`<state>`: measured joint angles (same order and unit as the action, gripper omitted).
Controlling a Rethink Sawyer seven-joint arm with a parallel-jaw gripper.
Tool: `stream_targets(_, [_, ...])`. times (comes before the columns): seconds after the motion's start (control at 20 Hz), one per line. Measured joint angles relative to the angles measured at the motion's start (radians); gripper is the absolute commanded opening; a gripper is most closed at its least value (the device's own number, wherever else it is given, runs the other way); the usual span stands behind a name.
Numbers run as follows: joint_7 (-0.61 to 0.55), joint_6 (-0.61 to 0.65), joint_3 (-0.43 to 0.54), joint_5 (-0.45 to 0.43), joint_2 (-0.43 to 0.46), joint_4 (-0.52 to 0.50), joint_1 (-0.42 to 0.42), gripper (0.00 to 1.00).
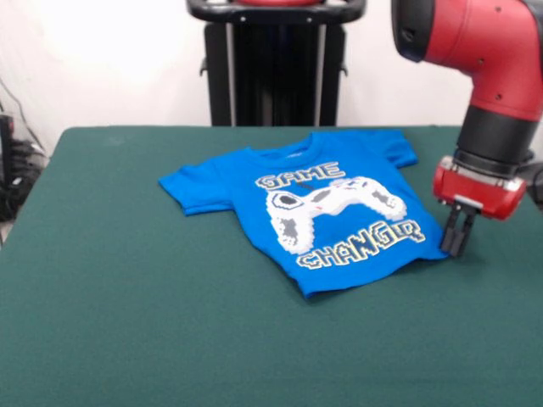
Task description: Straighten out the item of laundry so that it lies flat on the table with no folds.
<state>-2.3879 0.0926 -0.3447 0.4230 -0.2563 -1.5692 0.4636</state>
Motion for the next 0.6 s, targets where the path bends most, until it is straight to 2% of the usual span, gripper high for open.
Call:
stream_targets(0.45, [0.000, 0.000, 0.011, 0.000, -0.006, -0.001, -0.015, 0.00])
stream_targets(0.6, [0.000, -0.004, 0.051, 0.000, -0.014, -0.002, -0.049, 0.00])
